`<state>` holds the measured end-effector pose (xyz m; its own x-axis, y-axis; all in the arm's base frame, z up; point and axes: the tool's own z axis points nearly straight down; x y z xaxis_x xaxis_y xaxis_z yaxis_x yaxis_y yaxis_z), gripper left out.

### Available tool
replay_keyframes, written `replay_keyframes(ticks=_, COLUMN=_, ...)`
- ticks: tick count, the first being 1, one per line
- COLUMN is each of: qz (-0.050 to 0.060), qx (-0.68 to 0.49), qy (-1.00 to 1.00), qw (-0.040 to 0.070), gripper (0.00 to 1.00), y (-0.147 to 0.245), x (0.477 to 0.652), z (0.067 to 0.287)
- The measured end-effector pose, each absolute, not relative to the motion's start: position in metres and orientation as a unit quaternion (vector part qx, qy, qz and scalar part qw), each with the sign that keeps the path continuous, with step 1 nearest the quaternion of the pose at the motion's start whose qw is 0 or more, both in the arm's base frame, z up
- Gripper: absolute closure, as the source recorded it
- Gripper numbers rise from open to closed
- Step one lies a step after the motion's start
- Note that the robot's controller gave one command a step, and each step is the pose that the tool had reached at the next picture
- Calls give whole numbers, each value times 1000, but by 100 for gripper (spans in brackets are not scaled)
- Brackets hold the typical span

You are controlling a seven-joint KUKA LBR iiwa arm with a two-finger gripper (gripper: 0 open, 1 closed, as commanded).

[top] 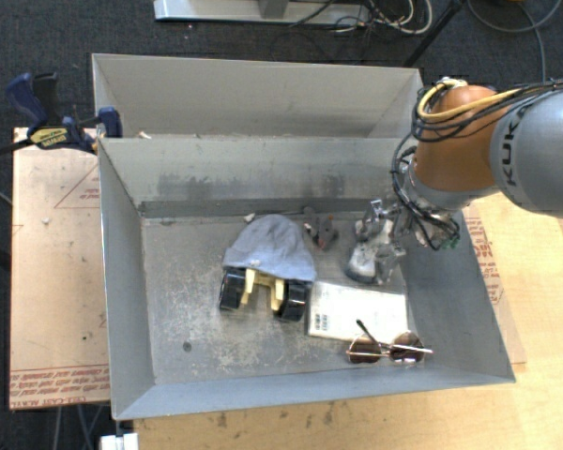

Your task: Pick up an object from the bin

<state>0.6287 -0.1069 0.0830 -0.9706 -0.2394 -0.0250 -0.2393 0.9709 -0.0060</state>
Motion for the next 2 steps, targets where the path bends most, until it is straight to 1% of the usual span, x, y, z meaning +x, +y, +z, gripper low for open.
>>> replay_keyframes(ticks=1, qz=0, qx=-121, qy=993, qw=5, gripper=100, y=-107, x=628, z=99)
replay_keyframes(ticks=2, qz=0, qx=-121, qy=993, qw=5, gripper=100, y=-107, x=630, z=112)
